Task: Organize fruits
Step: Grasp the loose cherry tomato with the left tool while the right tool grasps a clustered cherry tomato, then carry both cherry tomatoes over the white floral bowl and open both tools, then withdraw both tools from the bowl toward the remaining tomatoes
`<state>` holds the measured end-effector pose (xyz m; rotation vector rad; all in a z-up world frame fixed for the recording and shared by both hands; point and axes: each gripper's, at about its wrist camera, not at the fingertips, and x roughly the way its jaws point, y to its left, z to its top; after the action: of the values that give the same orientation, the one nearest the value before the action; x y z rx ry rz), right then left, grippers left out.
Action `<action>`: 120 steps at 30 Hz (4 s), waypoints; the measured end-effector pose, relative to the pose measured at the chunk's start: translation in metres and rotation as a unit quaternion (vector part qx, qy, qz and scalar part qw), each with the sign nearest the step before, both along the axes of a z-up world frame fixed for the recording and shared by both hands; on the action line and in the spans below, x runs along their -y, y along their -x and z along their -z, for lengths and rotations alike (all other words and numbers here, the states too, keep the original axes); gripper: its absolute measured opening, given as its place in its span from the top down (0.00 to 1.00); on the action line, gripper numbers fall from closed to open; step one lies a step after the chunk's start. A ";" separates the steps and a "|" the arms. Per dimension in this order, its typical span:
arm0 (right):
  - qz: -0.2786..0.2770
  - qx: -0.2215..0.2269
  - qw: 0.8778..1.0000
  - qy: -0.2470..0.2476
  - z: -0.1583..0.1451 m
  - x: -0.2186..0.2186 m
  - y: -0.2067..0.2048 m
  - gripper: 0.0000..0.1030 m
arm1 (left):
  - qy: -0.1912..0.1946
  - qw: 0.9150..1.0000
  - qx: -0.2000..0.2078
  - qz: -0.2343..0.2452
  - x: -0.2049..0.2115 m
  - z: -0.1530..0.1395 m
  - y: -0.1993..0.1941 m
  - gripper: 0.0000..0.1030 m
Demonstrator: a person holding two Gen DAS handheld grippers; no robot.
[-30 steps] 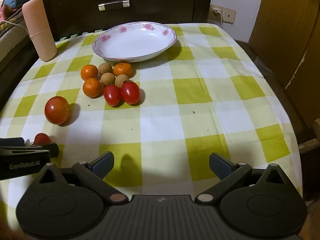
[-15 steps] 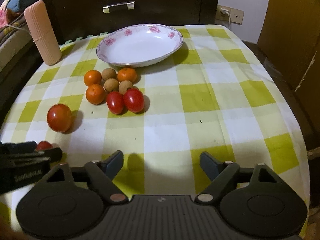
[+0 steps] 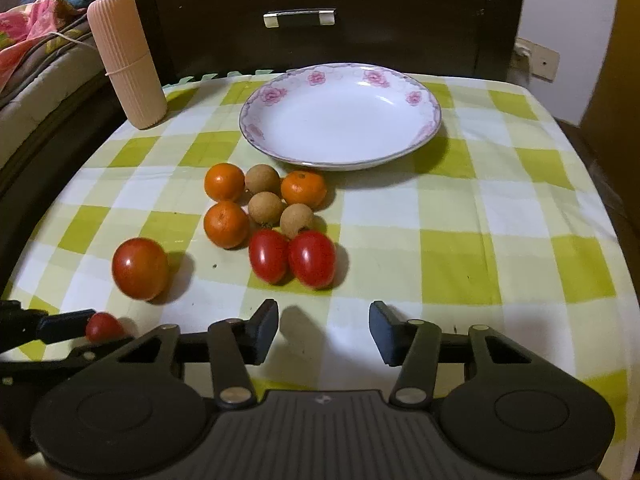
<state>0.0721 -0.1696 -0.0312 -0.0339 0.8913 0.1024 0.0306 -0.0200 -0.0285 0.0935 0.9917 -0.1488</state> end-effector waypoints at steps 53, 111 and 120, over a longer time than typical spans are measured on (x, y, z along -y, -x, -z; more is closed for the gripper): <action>-0.024 0.010 0.999 -0.023 -0.041 0.000 0.009 0.75 | 0.051 0.998 0.031 0.018 0.008 -0.038 -0.023 0.63; -0.006 0.040 0.999 -0.017 -0.032 0.038 -0.112 0.70 | 0.070 0.995 0.063 0.025 0.052 -0.038 -0.164 0.50; 0.002 0.051 0.999 -0.019 -0.040 0.040 -0.108 0.67 | 0.070 0.995 0.071 0.025 0.050 -0.046 -0.159 0.43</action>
<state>0.1803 -0.2096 0.0084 -0.0017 0.7869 0.1120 0.1894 -0.0701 0.0175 0.0005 0.8348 -0.2528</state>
